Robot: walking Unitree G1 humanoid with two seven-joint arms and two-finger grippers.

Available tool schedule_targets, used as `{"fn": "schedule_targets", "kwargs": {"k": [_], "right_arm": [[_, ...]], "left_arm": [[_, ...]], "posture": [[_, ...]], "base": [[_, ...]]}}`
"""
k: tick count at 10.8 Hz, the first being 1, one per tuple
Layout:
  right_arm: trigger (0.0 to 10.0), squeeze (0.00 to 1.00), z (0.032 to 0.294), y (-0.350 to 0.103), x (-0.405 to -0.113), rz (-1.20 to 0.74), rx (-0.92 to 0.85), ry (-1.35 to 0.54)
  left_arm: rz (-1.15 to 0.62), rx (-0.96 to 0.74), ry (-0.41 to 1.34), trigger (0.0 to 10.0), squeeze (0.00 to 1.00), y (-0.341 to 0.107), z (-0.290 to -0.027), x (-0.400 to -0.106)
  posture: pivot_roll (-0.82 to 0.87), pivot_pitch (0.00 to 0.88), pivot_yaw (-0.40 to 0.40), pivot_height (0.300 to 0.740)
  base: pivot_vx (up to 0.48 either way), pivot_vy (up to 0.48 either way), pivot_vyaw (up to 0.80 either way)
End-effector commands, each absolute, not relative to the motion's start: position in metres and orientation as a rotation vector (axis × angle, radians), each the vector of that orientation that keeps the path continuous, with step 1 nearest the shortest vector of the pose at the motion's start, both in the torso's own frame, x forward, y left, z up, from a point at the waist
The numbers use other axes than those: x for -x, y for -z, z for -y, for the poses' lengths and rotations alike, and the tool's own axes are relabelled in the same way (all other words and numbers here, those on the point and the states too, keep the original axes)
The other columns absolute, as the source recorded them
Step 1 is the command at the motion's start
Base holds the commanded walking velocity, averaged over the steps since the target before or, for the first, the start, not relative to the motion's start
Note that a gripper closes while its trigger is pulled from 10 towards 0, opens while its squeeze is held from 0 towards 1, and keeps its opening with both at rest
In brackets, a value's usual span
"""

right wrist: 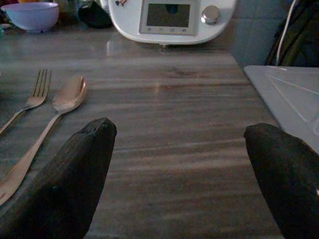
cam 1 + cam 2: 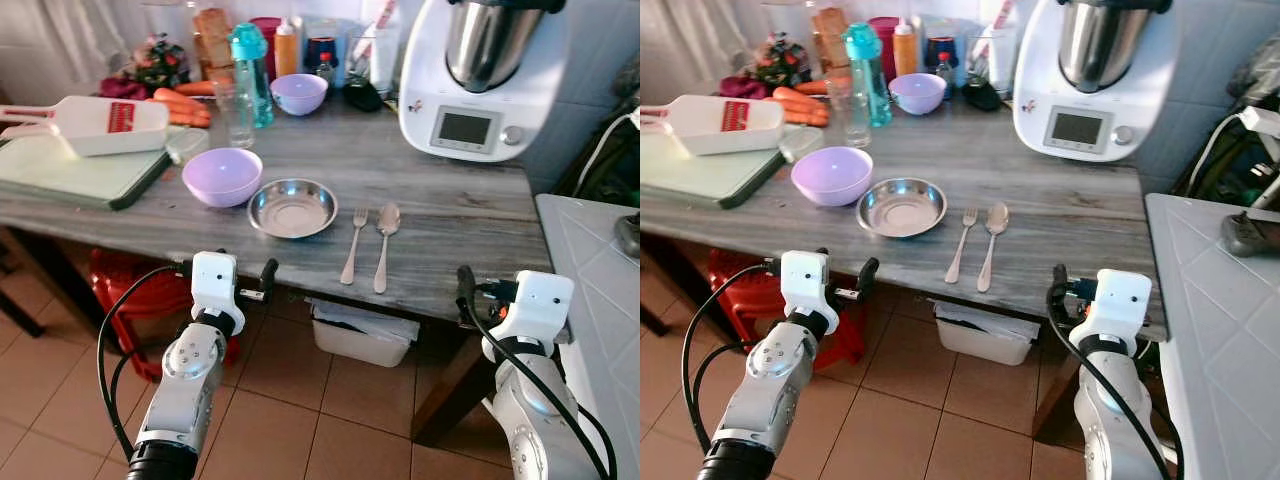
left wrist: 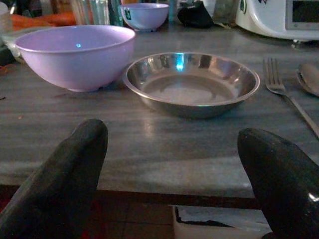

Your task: Setting the table

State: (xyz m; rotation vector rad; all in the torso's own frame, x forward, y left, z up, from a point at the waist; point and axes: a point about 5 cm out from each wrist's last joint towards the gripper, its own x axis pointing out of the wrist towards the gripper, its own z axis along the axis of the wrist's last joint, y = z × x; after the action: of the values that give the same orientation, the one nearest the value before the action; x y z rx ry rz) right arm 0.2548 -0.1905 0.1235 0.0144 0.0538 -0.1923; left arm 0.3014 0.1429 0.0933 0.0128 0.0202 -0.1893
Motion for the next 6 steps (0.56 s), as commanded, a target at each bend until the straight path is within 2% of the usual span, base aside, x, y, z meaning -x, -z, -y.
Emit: {"fn": "schedule_targets", "kwargs": {"k": [1, 4, 5, 6], "right_arm": [[10.0, 0.0, 0.1886, -0.1312, -0.2557, -0.028, -0.019, 0.192], [10.0, 0.0, 0.1876, -0.132, -0.2585, -0.032, -0.031, 0.191], [10.0, 0.0, 0.1882, -0.1326, -0.2588, -0.031, -0.035, 0.192], [10.0, 0.0, 0.1873, -0.1324, -0.2589, -0.032, -0.032, 0.187]], "left_arm": [[-0.022, -0.021, 0.176, 10.0, 0.0, -0.0934, -0.1459, -0.3027], [-0.033, -0.033, 0.174, 10.0, 0.0, -0.0916, -0.1431, -0.303], [-0.036, -0.035, 0.173, 10.0, 0.0, -0.0913, -0.143, -0.3034], [-0.036, -0.036, 0.173, 10.0, 0.0, -0.092, -0.1432, -0.3046]], "posture": [[0.02, 0.0, 0.008, 0.74], [0.02, 0.0, 0.001, 0.74], [0.02, 0.0, 0.001, 0.74], [0.02, 0.0, 0.0, 0.74]], "base": [[0.0, 0.0, -0.8], [0.0, 0.0, -0.8], [-0.262, 0.0, -0.44], [-0.274, 0.0, 0.0]]}}
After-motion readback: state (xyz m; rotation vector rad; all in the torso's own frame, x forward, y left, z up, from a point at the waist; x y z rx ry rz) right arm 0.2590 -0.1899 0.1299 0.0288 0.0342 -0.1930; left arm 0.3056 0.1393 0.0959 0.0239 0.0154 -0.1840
